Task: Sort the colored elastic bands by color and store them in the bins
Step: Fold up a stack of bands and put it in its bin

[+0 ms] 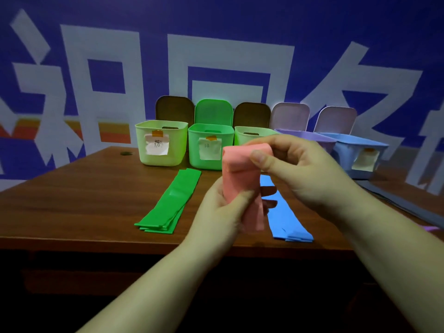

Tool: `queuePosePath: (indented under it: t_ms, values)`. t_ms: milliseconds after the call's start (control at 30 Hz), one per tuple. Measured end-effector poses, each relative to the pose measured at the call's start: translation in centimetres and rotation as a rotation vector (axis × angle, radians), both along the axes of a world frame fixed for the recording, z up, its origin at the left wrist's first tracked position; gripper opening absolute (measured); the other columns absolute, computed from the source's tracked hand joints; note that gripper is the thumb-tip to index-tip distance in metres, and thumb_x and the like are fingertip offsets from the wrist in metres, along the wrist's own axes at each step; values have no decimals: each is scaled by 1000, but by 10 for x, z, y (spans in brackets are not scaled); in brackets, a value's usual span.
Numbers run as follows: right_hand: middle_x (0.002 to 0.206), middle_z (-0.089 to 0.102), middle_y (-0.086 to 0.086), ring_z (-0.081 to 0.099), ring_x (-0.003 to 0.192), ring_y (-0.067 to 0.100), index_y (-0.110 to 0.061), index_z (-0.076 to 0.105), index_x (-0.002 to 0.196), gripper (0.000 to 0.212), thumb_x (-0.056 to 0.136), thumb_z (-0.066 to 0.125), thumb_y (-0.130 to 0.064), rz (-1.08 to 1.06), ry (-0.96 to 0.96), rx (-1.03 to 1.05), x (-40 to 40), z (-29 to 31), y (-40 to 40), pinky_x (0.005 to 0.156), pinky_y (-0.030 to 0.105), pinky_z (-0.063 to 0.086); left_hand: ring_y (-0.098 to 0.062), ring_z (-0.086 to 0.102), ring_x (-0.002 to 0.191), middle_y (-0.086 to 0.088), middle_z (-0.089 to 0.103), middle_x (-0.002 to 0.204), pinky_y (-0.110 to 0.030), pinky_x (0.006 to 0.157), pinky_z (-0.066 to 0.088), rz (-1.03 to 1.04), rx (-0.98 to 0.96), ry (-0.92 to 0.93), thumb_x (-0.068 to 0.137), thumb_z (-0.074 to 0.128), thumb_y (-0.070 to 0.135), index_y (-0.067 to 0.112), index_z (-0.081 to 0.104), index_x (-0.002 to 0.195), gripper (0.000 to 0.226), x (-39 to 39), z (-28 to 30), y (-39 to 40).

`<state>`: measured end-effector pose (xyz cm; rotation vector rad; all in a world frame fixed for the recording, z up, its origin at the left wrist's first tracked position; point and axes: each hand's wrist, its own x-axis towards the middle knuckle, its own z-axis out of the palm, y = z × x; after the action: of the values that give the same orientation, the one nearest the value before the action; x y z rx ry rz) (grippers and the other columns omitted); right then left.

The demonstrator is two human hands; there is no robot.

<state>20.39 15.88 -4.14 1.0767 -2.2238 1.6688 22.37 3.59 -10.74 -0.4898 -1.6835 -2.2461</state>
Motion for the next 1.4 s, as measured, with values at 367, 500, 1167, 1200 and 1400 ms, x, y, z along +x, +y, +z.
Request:
queuePosePath:
  t_ms: [367, 500, 1167, 1200, 1400]
  values:
    - [102, 69, 7, 66, 93, 25, -30, 66, 96, 27, 79, 70, -9, -40, 78, 1, -6, -26, 8, 77, 33, 59, -8, 68, 74, -2, 74, 83, -18, 67, 53, -147, 67, -81, 85, 58, 2, 10, 63, 99, 17, 11, -11, 1]
    - [103, 69, -8, 63, 103, 12, -35, 67, 99, 29, 71, 75, -31, -103, 191, 92, -12, -38, 12, 95, 38, 49, -13, 69, 70, -8, 73, 82, -22, 61, 55, -255, 177, -155, 68, 69, -1, 6, 67, 97, 30, 12, -9, -2]
    - [76, 72, -9, 63, 72, -1, -20, 69, 83, 22, 70, 60, -35, -73, -88, -5, -17, -54, 18, 69, 8, 47, -22, 65, 96, -17, 70, 107, -37, 95, 46, -102, -67, -249, 84, 52, 22, 7, 69, 103, 29, -7, -39, -14]
    - [72, 71, -13, 62, 70, -5, -19, 69, 82, 19, 73, 60, -33, -85, -108, -31, -18, -53, 18, 69, 6, 46, -21, 64, 96, -16, 70, 107, -36, 94, 46, -59, -153, -212, 90, 49, 21, 6, 66, 107, 27, -7, -41, -14]
    - [76, 71, 10, 59, 70, 9, 0, 71, 75, 33, 76, 62, -32, -109, -251, -225, -19, -55, 9, 72, 16, 46, 0, 63, 84, 7, 72, 90, -14, 75, 47, 167, -346, -19, 95, 52, 18, 16, 66, 98, 14, -11, -54, -11]
